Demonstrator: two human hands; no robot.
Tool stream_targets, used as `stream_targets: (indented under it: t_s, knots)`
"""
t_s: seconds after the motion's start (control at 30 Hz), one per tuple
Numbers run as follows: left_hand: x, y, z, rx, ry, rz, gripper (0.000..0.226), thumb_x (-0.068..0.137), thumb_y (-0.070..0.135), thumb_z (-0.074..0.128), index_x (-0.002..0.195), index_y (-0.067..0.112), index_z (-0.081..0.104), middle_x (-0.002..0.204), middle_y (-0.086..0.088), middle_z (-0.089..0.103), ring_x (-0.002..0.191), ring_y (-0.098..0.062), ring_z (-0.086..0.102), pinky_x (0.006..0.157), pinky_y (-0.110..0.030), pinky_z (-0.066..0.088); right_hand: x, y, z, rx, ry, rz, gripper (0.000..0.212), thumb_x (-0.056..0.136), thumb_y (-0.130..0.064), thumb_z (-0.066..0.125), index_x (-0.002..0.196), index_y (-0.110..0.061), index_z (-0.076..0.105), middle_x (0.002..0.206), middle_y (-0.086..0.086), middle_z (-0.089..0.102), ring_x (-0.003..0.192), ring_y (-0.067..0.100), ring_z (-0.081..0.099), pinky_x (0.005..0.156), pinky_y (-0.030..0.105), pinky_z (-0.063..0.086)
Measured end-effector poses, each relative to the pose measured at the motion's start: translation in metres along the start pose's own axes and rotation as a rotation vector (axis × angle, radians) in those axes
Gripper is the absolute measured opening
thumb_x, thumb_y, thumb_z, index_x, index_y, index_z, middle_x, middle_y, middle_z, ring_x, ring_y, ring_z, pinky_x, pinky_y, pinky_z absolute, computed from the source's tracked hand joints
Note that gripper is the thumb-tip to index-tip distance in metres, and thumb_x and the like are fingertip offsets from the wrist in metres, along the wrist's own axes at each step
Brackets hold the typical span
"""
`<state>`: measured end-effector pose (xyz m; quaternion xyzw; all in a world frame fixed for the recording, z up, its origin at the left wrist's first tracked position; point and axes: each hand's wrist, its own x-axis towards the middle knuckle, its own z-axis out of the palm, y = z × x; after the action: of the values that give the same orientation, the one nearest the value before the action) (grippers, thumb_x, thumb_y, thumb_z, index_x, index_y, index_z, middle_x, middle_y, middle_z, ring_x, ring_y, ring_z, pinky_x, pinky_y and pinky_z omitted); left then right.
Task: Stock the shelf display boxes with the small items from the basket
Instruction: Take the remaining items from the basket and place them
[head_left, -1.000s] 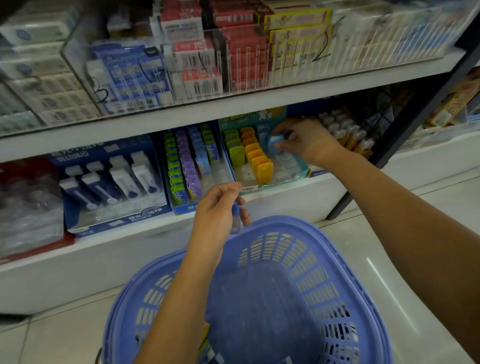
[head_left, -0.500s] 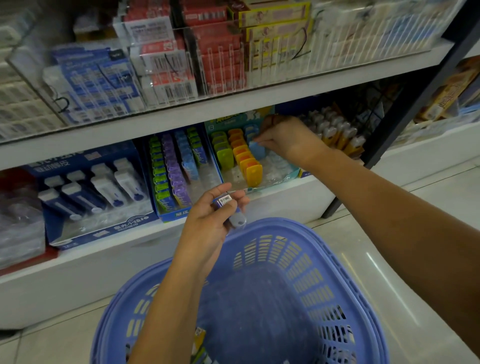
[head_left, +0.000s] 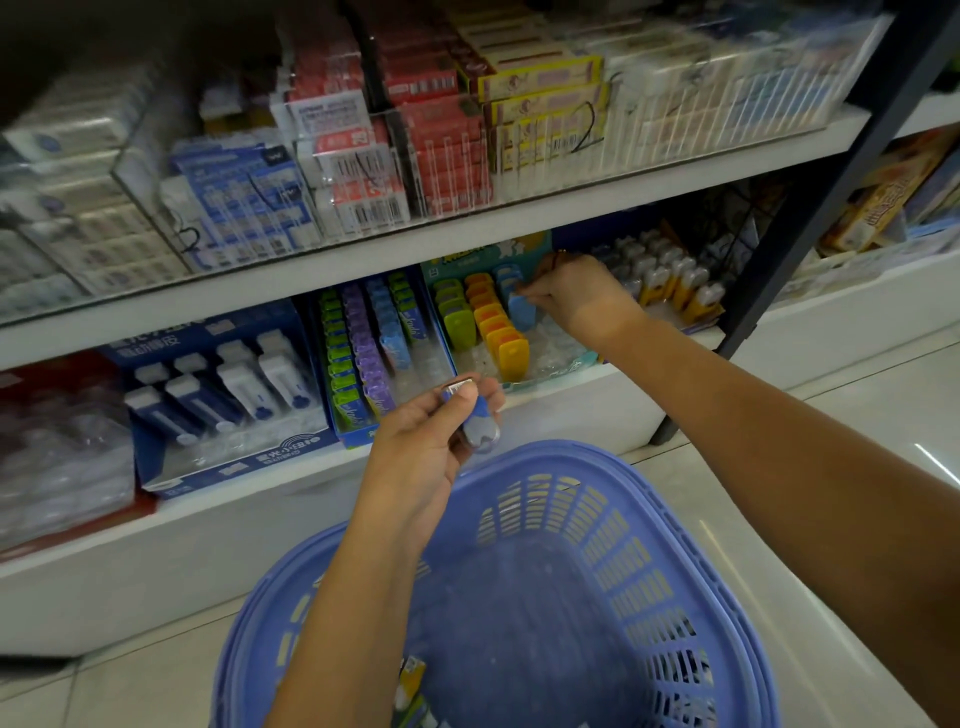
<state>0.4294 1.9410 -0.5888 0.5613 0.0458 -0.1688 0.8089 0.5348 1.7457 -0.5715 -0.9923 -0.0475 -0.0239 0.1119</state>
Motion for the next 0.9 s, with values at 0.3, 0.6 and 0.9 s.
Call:
stream_targets:
  t_s: [0.3, 0.6, 0.9]
  knots:
    - [-0.007, 0.009, 0.007, -0.127, 0.041, -0.075, 0.024, 0.095, 0.018, 0.051, 0.106, 0.000, 0.062, 0.099, -0.012, 0.073, 0.089, -0.022, 0.072, 0.075, -0.031, 0.060, -0.002, 0.008, 0.013, 0.457, -0.038, 0.223, 0.039, 0.090, -0.046, 0.054, 0.115, -0.018, 0.062, 0.121, 0.009, 0.062, 0.111, 0.027, 0.057, 0.096, 0.039, 0.046]
    - [-0.008, 0.012, 0.023, 0.078, 0.060, -0.016, 0.022, 0.096, 0.028, 0.051, 0.096, 0.028, 0.072, 0.081, 0.014, 0.068, 0.075, -0.012, 0.057, 0.079, -0.027, 0.047, -0.042, 0.021, -0.009, 0.290, 0.197, -0.017, 0.048, 0.093, -0.009, 0.052, 0.139, -0.022, 0.045, 0.136, 0.012, 0.043, 0.104, 0.028, 0.055, 0.093, 0.033, 0.046]
    - [0.003, 0.002, 0.056, 0.034, 0.101, 0.049, 0.012, 0.086, 0.017, 0.066, 0.093, 0.008, 0.070, 0.089, -0.009, 0.073, 0.071, -0.015, 0.069, 0.062, -0.023, 0.055, -0.100, 0.000, -0.034, 0.779, -0.208, -0.176, 0.048, 0.076, -0.033, 0.077, 0.119, -0.036, 0.056, 0.101, -0.006, 0.064, 0.063, 0.001, 0.060, 0.062, 0.014, 0.048]
